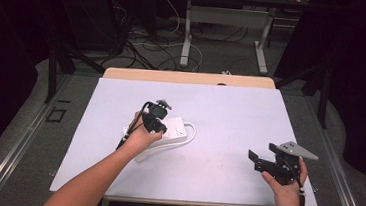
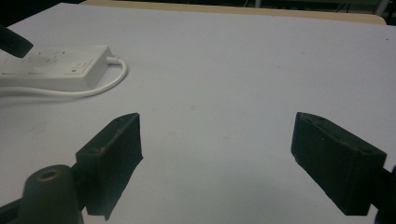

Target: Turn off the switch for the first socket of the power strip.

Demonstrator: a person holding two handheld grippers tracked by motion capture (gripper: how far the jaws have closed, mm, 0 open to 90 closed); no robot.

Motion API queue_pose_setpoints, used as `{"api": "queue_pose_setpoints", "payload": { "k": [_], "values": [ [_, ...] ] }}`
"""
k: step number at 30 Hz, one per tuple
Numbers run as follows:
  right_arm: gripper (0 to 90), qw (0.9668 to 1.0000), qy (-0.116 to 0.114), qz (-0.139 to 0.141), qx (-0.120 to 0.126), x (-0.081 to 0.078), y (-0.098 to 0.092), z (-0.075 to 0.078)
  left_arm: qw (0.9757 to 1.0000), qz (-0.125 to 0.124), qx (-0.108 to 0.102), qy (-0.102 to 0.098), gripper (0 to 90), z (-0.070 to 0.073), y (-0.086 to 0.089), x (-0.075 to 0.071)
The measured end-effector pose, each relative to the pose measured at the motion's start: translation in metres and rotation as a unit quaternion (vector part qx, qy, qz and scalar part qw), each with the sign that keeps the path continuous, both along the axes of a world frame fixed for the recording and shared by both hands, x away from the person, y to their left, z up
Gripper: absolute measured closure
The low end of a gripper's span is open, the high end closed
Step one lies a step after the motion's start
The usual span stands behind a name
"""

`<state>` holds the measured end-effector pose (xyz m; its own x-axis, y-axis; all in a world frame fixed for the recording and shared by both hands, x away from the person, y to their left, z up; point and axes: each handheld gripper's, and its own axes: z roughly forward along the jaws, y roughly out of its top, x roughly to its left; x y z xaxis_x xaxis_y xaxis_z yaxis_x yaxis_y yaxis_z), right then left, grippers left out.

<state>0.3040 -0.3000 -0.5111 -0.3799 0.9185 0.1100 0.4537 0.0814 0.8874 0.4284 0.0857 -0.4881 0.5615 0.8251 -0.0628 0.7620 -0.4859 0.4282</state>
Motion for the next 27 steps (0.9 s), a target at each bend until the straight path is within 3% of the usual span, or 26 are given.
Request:
{"api": "queue_pose_setpoints", "payload": {
  "k": [8, 27],
  "values": [
    [15.9, 1.0000, 0.001, 0.003, -0.002, 0.000, -0.002, 0.000, 0.9999, 0.005, 0.014, 0.008, 90.0, -0.005, 0.000, 0.004],
    [16.1, 1.0000, 0.001, 0.004, -0.001, 0.000, -0.002, 0.000, 0.9990, 0.031, 0.014, 0.029, 90.0, -0.015, 0.004, 0.009]
  ]
}}
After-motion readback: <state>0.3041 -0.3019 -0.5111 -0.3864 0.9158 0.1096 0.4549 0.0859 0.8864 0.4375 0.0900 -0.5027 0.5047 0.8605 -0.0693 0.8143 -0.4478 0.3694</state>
